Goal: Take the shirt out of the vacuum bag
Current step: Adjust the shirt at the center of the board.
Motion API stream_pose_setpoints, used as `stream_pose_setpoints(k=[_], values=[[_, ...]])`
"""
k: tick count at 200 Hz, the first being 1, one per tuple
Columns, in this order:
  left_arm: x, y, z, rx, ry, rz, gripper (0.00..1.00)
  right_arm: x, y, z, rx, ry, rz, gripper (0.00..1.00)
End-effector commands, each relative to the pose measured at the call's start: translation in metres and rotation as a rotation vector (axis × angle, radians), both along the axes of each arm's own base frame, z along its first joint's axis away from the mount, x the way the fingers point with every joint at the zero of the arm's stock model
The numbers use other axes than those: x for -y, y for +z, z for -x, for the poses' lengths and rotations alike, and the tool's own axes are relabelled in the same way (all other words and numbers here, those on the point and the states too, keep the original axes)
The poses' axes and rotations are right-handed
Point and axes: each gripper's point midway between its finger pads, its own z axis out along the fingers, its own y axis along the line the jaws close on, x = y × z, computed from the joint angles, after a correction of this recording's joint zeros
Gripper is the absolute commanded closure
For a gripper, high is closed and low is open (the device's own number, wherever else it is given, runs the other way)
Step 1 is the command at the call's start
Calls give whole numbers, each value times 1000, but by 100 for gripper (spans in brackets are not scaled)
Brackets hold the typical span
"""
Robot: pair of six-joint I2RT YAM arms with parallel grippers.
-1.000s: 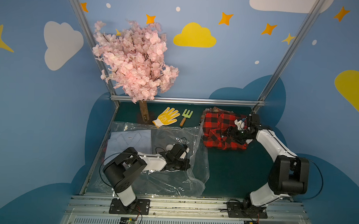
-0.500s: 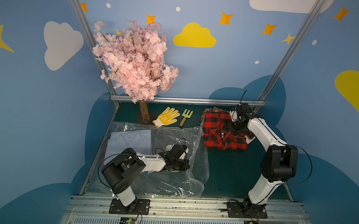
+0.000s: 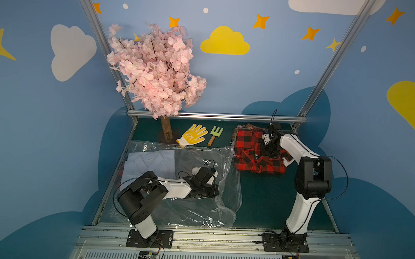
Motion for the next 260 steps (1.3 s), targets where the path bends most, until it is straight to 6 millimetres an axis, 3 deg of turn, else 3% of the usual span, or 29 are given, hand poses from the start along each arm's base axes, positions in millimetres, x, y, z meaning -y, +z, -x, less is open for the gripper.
stream_pose_setpoints(k=[1, 12, 38, 88, 120, 150, 212, 260], values=[[-25, -30, 22, -94, 4, -114, 97, 1, 7, 4, 4, -15, -8, 85], [-25, -30, 23, -93, 3, -114, 97, 0, 13, 2, 22, -17, -11, 100], [-26, -30, 24, -94, 3, -117, 97, 3, 34, 3, 59, -35, -16, 100], [-29, -34, 26, -101, 6, -121, 97, 4, 94, 6, 160, -57, -76, 100], [-27, -33, 26, -99, 4, -114, 97, 6, 117, 5, 196, -64, -96, 100], [-27, -34, 26, -103, 2, -113, 97, 15, 133, -9, 265, -107, -85, 100], [-28, -36, 27, -106, 3, -122, 97, 30, 147, -61, 366, -147, -56, 100], [-25, -40, 26, -116, -2, -121, 97, 37, 125, -98, 310, -147, 7, 100]])
